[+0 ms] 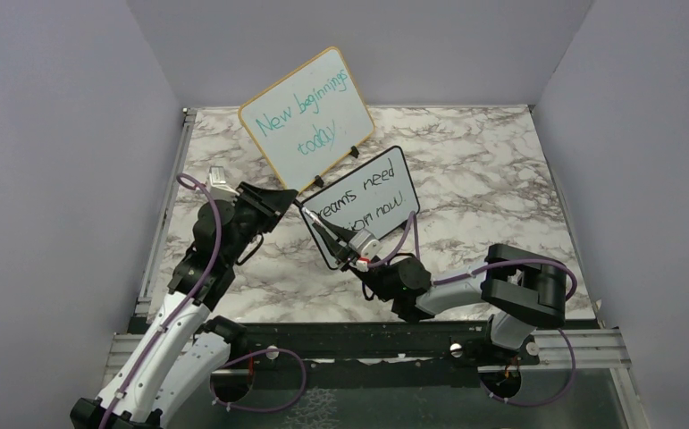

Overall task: Write a sentence on the whiteboard
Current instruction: Close the whiteboard marker at the center of the board.

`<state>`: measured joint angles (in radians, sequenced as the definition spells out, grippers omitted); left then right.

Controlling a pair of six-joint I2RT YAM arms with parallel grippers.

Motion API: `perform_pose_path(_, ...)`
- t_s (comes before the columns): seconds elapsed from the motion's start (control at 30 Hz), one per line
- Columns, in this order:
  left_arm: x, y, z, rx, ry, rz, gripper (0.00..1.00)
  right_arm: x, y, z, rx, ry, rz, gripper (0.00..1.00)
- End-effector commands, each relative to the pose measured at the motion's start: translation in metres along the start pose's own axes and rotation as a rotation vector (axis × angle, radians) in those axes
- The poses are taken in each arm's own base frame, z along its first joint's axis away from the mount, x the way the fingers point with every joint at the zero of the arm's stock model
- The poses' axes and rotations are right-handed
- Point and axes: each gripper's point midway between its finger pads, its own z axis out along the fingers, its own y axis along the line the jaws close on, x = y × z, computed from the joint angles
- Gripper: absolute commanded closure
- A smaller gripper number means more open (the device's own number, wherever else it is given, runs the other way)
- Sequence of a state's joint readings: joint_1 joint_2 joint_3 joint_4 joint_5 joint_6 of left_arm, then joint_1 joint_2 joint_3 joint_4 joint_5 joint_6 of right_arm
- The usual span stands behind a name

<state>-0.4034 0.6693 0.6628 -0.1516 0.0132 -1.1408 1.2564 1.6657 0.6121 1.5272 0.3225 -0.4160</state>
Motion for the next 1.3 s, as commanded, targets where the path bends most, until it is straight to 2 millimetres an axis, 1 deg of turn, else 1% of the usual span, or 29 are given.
perform_pose_path(0.0,0.007,-0.017,0.001,0.069,0.046,-0.027,0.77,-0.035,-0.005,0.008,0.015,-0.12,0.051,1.0)
perform_pose_path(0.1,0.011,-0.018,0.001,0.082,0.067,-0.039,0.91,-0.037,-0.005,0.011,0.017,-0.125,0.054,1.0)
perform_pose_path(0.13,0.012,-0.018,0.001,0.085,0.072,-0.047,0.98,-0.037,-0.004,0.012,0.018,-0.127,0.057,1.0)
perform_pose_path(0.17,0.013,-0.018,0.001,0.09,0.079,-0.054,1.0,-0.038,-0.005,0.013,0.024,-0.13,0.062,1.0)
perform_pose_path(0.33,0.023,-0.016,-0.003,0.113,0.118,-0.095,1.0,-0.045,-0.015,0.017,0.095,-0.166,0.119,1.0)
perform_pose_path(0.47,0.032,-0.013,-0.006,0.124,0.152,-0.113,1.0,-0.05,-0.02,0.026,0.131,-0.181,0.148,1.0)
perform_pose_path(0.67,0.038,-0.014,-0.015,0.155,0.173,-0.141,1.0,-0.053,-0.03,0.036,0.195,-0.214,0.212,1.0)
perform_pose_path(0.77,0.041,-0.021,-0.019,0.195,0.186,-0.147,1.0,-0.054,-0.032,0.042,0.195,-0.224,0.272,1.0)
perform_pose_path(0.93,0.046,-0.024,-0.023,0.229,0.202,-0.149,1.0,-0.06,-0.031,0.045,0.146,-0.25,0.429,1.0)
perform_pose_path(1.07,0.049,-0.028,-0.024,0.265,0.205,-0.156,1.0,-0.059,-0.029,0.049,0.127,-0.234,0.518,1.0)
perform_pose_path(1.17,0.048,-0.031,-0.025,0.285,0.2,-0.15,1.0,-0.053,-0.029,0.048,0.124,-0.212,0.502,1.0)
perform_pose_path(1.23,0.043,-0.033,-0.026,0.288,0.177,-0.136,1.0,-0.048,-0.033,0.043,0.141,-0.19,0.461,1.0)
perform_pose_path(1.27,0.038,-0.033,-0.027,0.276,0.146,-0.131,1.0,-0.047,-0.037,0.039,0.15,-0.181,0.436,1.0)
